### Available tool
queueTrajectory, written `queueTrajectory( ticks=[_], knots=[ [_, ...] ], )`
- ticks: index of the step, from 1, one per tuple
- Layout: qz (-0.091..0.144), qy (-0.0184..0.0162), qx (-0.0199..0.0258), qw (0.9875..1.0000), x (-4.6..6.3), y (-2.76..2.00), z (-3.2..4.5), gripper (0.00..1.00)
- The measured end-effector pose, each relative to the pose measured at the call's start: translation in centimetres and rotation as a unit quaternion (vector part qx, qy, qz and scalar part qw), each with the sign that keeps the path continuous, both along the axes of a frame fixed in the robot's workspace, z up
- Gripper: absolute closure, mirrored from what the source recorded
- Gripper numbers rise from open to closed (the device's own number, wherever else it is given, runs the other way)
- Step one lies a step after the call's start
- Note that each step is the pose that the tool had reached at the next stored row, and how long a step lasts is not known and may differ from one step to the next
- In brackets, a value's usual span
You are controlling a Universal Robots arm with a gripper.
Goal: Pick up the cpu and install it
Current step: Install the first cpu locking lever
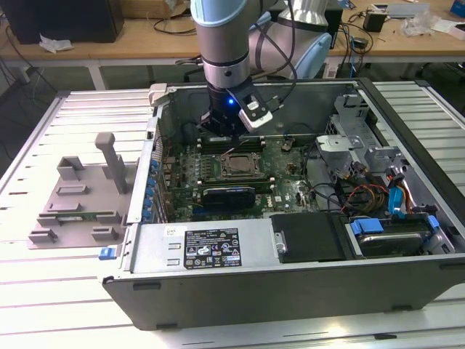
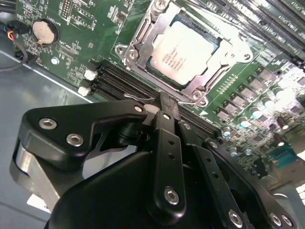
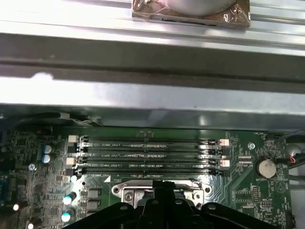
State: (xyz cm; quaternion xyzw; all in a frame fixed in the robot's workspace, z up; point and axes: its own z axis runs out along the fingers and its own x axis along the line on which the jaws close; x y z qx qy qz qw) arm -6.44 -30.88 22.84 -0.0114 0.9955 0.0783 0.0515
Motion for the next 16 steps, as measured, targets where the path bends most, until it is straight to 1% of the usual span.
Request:
queueTrajectory(
  ticks=[1,3,5,7,11,13,14,15,16],
  knots=[
    [-0.001,-0.0001,0.0001,1.0000,0.0,0.26,-0.05,0.89],
    [-0.002,-0.0001,0.0001,1.0000,0.0,0.45,-0.13,0.89],
    [-0.005,-0.0001,0.0001,1.0000,0.2,0.49,-0.26,0.89],
    [-0.014,-0.0001,0.0001,0.9999,0.4,0.50,-0.53,0.89],
    [-0.029,0.0000,0.0000,0.9996,0.7,0.54,-0.82,0.89],
    [-0.034,-0.0001,0.0001,0.9994,0.8,1.11,-0.95,0.89],
    [-0.034,-0.0001,0.0001,0.9994,0.8,1.27,-0.98,0.89],
    [-0.034,-0.0002,0.0002,0.9994,0.8,1.29,-1.02,0.89],
    [-0.034,-0.0036,0.0002,0.9994,0.8,1.29,-1.23,0.89]
  ],
)
